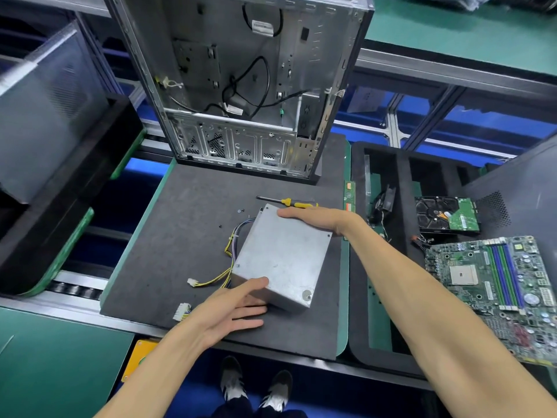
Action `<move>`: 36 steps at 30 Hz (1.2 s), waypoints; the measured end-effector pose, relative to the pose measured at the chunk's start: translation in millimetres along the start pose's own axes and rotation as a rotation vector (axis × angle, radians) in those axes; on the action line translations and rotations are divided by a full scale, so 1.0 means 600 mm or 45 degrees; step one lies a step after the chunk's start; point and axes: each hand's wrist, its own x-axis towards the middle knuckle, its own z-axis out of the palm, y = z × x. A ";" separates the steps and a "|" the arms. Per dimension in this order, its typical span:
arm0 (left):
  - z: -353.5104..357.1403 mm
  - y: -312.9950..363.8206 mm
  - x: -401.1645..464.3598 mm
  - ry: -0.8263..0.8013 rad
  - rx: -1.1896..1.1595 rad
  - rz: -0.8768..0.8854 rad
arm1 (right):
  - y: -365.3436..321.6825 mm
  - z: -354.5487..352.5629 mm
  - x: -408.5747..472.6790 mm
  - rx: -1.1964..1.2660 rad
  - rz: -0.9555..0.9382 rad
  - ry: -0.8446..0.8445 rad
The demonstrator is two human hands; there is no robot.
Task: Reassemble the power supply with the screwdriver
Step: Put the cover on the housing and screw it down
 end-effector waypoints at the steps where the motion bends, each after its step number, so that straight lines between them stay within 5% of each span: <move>1: 0.000 -0.002 0.001 0.003 0.010 0.004 | 0.000 0.001 -0.003 -0.029 -0.010 0.018; 28: -0.012 0.008 -0.008 -0.010 0.184 -0.009 | -0.016 0.012 0.001 -0.209 0.022 0.012; 36: -0.012 0.015 -0.017 0.055 0.474 -0.026 | -0.025 0.011 -0.004 -0.325 -0.010 0.092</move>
